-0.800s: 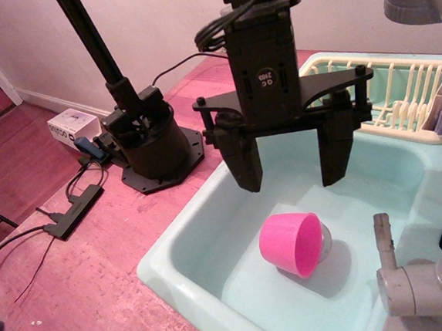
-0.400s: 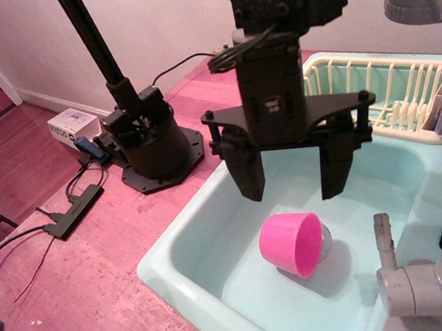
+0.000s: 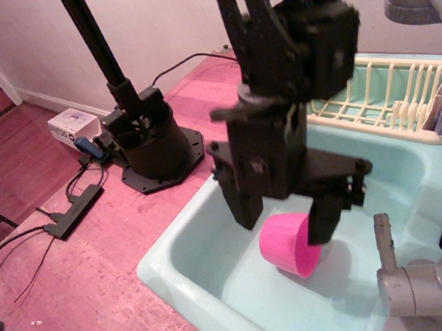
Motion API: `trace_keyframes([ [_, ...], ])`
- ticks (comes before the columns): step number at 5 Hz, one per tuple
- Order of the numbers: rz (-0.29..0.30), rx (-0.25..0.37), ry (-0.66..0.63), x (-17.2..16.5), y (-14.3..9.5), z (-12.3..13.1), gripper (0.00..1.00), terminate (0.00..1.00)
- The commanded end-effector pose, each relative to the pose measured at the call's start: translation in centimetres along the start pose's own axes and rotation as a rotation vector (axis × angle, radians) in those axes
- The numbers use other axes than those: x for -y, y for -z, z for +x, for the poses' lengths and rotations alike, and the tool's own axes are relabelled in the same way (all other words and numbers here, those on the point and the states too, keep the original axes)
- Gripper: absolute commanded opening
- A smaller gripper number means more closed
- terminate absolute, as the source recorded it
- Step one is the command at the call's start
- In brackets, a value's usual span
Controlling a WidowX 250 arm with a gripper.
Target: Flip cup upright
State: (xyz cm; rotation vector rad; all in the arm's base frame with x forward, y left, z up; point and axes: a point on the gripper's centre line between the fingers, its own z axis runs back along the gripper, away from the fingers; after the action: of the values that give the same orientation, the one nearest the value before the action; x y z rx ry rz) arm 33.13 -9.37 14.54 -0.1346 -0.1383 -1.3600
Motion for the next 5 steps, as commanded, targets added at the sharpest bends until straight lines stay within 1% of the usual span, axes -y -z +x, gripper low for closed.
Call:
trace_keyframes([
  [1,0.002,0.01,0.066,-0.1,0.9,0.8,1.0,0.0],
  [2,0.0,0.002,0.019,1.2,2.7,-0.6,1.0,0.0],
  [3,0.04,-0.003,-0.03,1.4,3.4,-2.1,1.0,0.0],
  [5,0.028,-0.005,-0.042,2.4,3.5,-2.6,1.0,0.0],
])
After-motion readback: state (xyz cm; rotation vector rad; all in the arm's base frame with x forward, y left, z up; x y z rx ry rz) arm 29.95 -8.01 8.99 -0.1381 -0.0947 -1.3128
